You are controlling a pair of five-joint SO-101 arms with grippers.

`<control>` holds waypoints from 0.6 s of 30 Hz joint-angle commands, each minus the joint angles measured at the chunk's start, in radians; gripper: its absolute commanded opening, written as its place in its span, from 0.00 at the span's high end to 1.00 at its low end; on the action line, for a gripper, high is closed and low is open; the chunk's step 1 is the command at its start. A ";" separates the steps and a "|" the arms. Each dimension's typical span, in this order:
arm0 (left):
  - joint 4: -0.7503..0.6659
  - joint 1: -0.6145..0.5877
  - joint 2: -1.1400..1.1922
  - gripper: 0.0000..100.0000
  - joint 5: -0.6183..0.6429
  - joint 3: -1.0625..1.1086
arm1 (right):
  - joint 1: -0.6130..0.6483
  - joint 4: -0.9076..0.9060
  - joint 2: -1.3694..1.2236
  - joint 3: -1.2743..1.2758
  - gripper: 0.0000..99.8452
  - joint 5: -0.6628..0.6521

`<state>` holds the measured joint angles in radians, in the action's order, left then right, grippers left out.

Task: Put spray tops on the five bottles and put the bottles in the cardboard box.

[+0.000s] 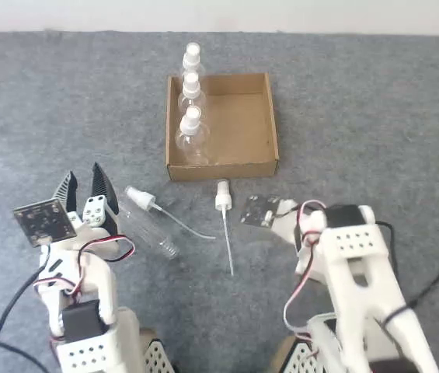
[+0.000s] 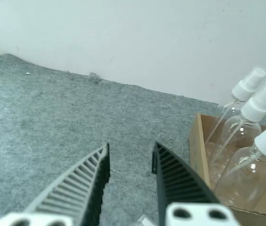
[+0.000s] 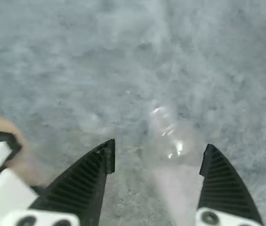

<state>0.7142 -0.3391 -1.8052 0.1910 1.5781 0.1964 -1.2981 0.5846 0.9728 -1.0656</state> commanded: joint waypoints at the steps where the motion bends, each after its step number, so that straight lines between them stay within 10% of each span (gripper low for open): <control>1: -0.029 -0.005 -0.015 0.86 -0.009 -0.013 | -0.073 0.090 -0.114 -0.054 0.75 -0.081; 18: -0.029 -0.005 -0.015 0.86 -0.009 -0.013 | -0.107 0.154 -0.154 -0.095 0.74 -0.100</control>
<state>0.7142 -0.3391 -1.8052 0.1910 1.5781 0.1166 -1.1385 0.4204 0.9728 -1.1531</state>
